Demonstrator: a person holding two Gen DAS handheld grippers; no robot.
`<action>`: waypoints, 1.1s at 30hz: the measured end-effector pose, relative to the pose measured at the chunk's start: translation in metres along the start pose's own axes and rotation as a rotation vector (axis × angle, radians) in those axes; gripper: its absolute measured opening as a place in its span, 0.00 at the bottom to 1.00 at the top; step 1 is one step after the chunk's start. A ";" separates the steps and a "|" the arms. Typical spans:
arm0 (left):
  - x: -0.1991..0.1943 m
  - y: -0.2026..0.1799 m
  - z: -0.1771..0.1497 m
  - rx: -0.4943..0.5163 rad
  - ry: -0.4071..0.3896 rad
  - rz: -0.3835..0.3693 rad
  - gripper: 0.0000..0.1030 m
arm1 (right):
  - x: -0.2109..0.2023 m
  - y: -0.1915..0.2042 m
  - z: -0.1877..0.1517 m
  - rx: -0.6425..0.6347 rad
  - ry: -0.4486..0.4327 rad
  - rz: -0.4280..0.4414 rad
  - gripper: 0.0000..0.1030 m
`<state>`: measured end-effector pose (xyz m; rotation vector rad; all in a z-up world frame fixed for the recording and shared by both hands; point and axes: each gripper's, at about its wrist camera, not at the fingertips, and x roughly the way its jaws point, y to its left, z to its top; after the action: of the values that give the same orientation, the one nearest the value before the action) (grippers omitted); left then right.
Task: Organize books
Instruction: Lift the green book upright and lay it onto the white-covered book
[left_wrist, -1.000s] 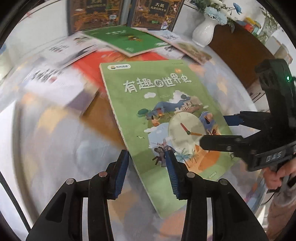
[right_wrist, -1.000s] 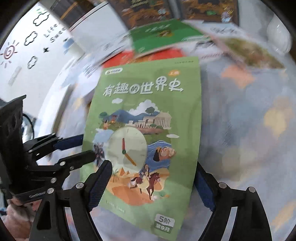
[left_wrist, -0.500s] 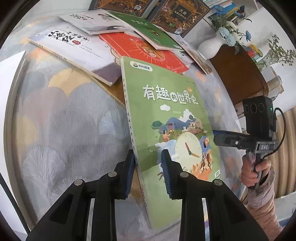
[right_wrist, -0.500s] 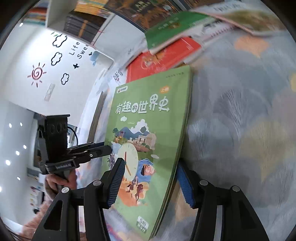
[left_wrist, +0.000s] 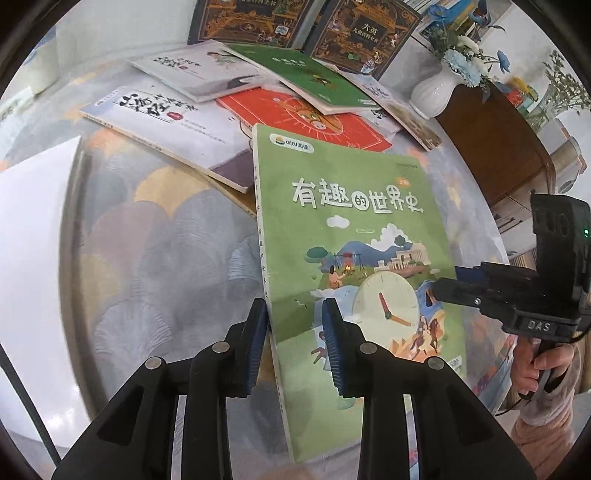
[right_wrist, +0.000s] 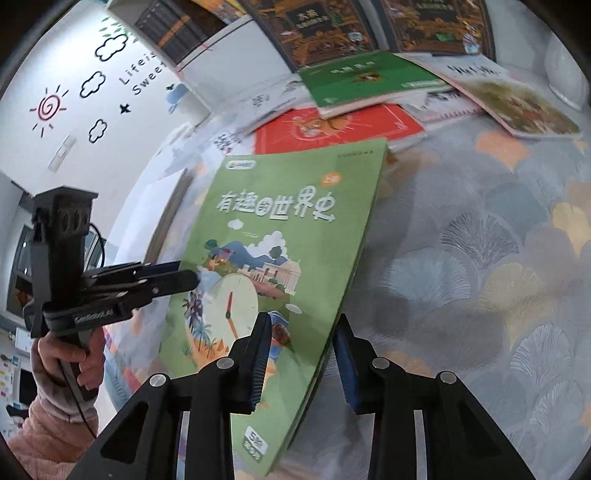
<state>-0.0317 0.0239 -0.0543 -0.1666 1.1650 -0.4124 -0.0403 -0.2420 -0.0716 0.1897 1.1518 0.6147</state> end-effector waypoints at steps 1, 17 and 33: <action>-0.003 0.001 0.001 -0.006 -0.003 -0.007 0.27 | -0.002 0.008 0.003 -0.011 -0.005 -0.006 0.33; -0.106 0.050 0.029 -0.046 -0.197 0.042 0.26 | -0.023 0.119 0.064 -0.150 -0.111 0.060 0.33; -0.157 0.188 -0.005 -0.293 -0.308 0.144 0.26 | 0.110 0.222 0.106 -0.268 -0.003 0.137 0.33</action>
<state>-0.0455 0.2586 0.0145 -0.3845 0.9204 -0.0816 0.0042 0.0177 -0.0166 0.0409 1.0473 0.8826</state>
